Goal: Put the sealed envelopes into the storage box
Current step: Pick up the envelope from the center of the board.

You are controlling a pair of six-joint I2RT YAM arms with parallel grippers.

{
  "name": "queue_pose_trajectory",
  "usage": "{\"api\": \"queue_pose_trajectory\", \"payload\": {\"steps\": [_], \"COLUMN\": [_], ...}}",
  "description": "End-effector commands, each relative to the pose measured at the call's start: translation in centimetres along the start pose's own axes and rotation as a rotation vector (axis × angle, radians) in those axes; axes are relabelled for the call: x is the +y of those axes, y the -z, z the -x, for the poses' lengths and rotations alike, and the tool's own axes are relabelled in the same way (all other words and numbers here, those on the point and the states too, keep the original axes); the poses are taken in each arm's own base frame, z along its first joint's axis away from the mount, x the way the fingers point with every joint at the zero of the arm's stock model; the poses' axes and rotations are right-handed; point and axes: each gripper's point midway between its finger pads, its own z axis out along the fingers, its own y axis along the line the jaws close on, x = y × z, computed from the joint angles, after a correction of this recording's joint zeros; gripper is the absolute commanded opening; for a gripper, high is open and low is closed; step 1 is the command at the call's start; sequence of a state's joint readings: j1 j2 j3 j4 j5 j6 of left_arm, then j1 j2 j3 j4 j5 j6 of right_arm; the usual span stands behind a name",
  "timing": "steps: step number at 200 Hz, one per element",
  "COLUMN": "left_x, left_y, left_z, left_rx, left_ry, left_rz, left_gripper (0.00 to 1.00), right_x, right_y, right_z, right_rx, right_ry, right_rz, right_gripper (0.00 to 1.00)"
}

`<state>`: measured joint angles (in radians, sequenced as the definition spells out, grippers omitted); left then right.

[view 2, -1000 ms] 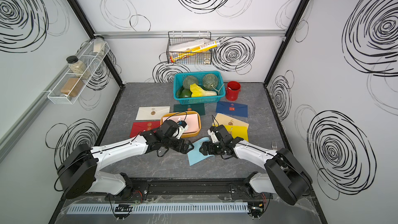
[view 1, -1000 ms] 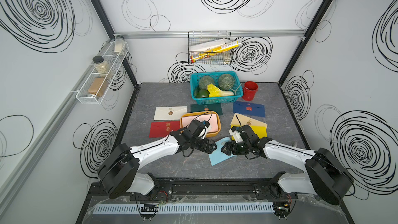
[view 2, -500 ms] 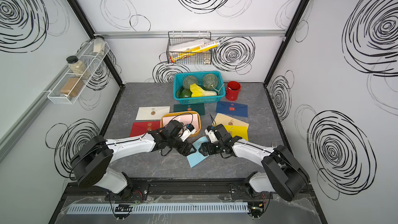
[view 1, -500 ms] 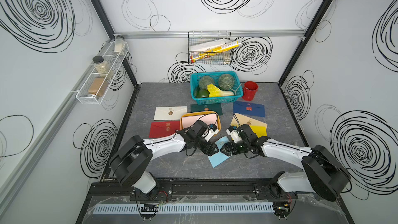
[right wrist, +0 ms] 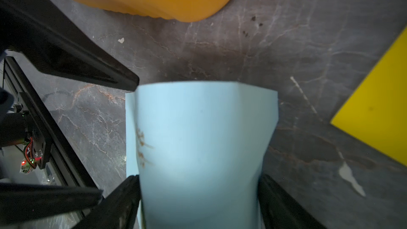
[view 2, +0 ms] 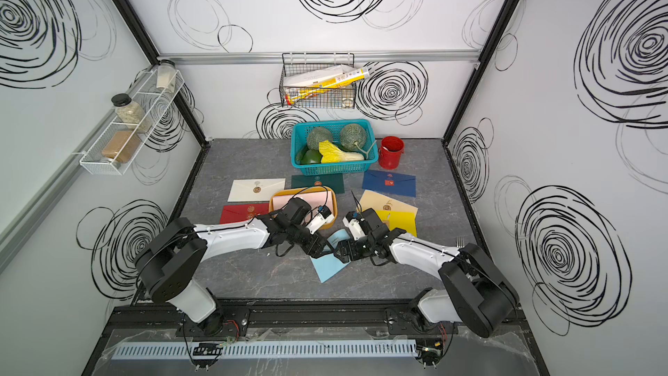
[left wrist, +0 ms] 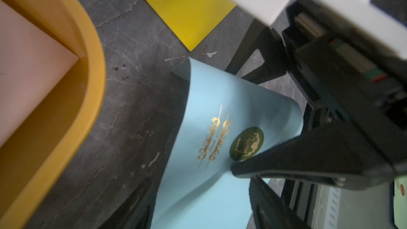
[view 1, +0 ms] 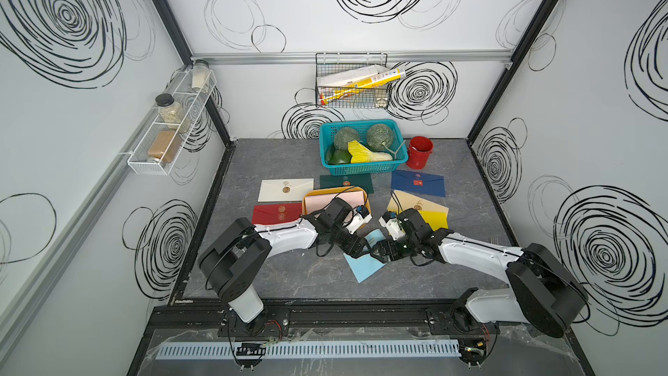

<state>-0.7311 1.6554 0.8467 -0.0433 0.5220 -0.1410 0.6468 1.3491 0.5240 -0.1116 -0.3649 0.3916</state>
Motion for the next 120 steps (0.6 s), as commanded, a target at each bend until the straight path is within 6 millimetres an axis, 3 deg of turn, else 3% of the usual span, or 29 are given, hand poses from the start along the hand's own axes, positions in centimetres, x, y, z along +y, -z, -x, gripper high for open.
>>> {"api": "queue_pose_trajectory", "payload": {"steps": [1,75,120], "left_x": [-0.3,-1.1,-1.6], "left_y": [0.2,-0.7,-0.9], "left_z": [1.7,1.2,1.2], "left_rx": [-0.044,-0.011,0.001], "left_ry": [-0.037,-0.043,-0.040], "left_rz": [-0.050,-0.129,-0.181], "left_gripper": [0.74,0.70,0.60], "right_x": [-1.4,-0.8,-0.8], "right_y": [-0.3,-0.2,-0.2], "right_z": [-2.9,-2.8,-2.9], "right_rx": [0.106,0.099,0.100], "right_ry": [-0.027,-0.018,-0.014], "right_rz": [-0.050,-0.017,-0.016], "right_gripper": [0.87,0.86,0.85]}}
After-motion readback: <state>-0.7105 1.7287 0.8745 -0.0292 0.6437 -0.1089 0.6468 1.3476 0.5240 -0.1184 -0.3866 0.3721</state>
